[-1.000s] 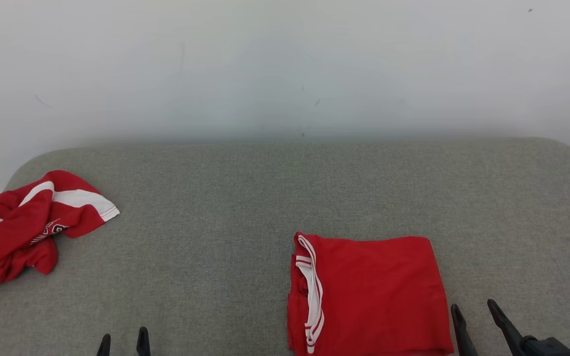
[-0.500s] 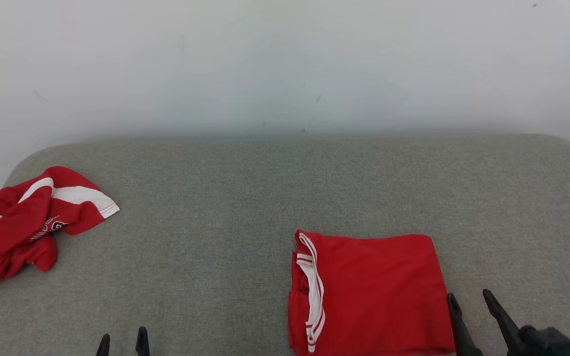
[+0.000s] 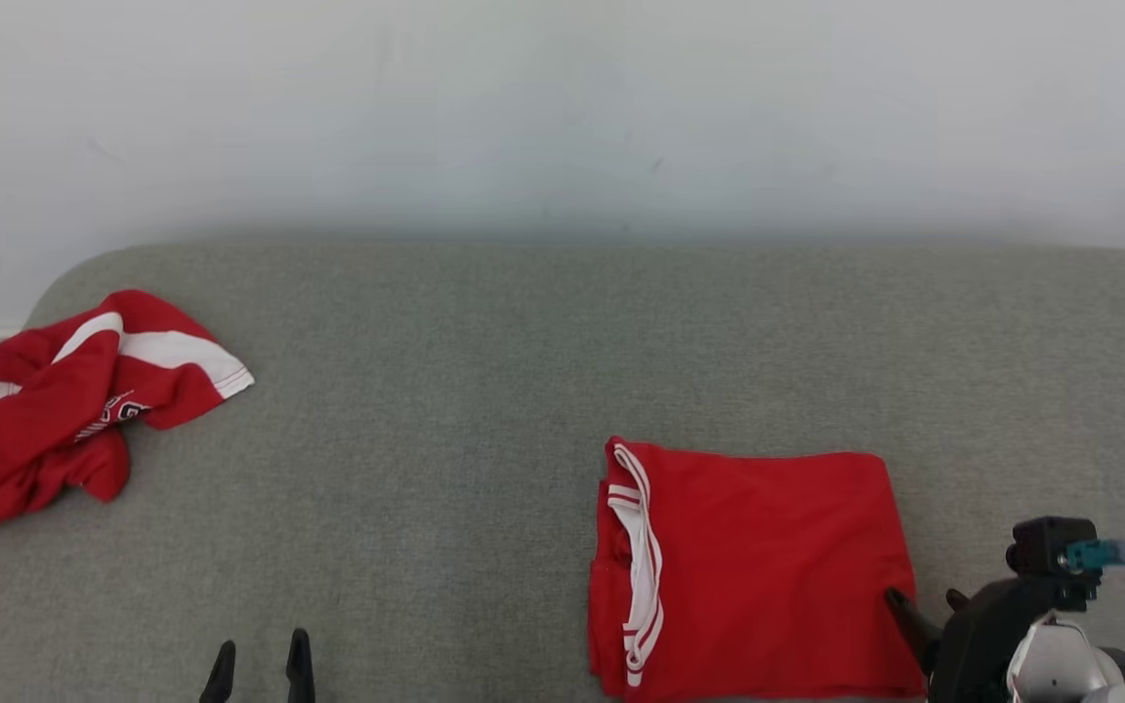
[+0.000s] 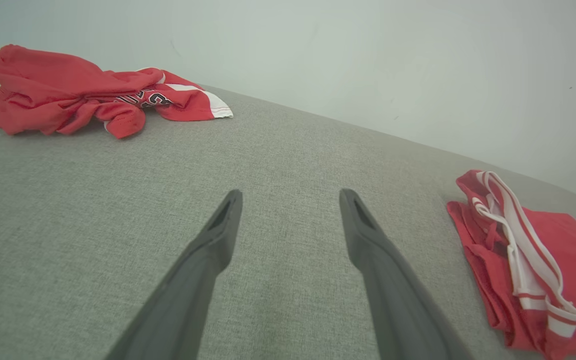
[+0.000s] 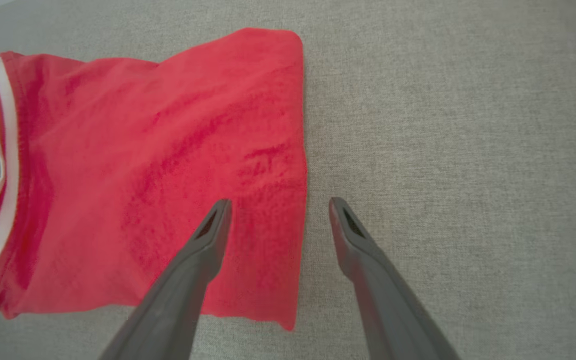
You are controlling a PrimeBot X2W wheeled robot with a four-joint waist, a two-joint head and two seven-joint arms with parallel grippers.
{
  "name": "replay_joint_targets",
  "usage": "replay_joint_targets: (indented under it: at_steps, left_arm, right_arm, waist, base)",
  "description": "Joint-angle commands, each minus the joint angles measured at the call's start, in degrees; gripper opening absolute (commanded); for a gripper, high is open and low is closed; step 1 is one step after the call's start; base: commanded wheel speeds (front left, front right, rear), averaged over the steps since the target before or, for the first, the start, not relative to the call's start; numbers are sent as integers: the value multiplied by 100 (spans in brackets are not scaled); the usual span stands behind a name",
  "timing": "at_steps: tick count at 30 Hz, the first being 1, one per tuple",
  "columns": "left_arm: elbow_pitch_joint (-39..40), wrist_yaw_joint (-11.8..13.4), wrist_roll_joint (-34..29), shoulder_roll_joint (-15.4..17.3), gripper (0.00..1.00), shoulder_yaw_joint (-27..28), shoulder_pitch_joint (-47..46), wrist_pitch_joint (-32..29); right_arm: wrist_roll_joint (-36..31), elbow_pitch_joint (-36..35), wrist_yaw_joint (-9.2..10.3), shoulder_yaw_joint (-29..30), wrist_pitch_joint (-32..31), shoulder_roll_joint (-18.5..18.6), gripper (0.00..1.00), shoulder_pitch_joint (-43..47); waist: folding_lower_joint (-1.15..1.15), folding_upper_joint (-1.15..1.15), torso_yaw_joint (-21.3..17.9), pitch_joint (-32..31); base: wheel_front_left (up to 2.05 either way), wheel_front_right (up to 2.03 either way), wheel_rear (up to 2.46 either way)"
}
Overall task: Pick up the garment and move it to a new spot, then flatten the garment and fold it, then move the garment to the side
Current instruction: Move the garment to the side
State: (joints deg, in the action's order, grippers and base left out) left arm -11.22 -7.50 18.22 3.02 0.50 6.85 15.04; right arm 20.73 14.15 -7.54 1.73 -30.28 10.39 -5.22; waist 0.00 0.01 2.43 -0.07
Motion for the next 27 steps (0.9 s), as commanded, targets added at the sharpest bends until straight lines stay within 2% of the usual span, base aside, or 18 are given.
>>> replay_joint_targets:
  at_steps: [1,6,12,19,20,21,22,27]
  left_arm:
    - [31,5,32,-11,100,-31,-117,18]
    - [77,4,28,-12,100,-101,-283,18]
    - [93,5,24,-14,100,-161,-444,18]
    - [63,5,60,-15,100,-232,-532,18]
    - [59,5,67,-15,100,-232,-541,18]
    - [57,5,73,-16,100,-231,-554,18]
    - [64,5,74,-17,100,-239,-582,18]
    - [129,4,70,-16,100,-244,-602,18]
  right_arm:
    - [10,-14,12,102,-242,-96,100,-130]
    - [-116,-19,12,537,-921,-261,100,-336]
    - [-484,31,12,955,-1137,-443,100,-543]
    - [-706,318,12,962,-1624,-542,100,-523]
    - [-710,318,12,926,-1708,-551,61,-503]
    - [-723,293,5,881,-1766,-537,33,-488]
    - [-750,187,1,775,-1799,-421,0,-472]
    - [-814,-122,16,495,-1752,110,0,-545]
  waist:
    - [0,-1,152,166]
    - [0,-1,388,464]
    - [0,-1,590,761]
    - [0,-1,684,893]
    - [0,-1,686,900]
    - [0,-1,683,908]
    - [0,-1,662,922]
    - [0,-1,515,978]
  base:
    - [0,0,0]
    - [0,0,0]
    - [0,0,0]
    - [0,0,0]
    - [0,0,0]
    - [0,0,0]
    - [0,0,0]
    - [0,0,0]
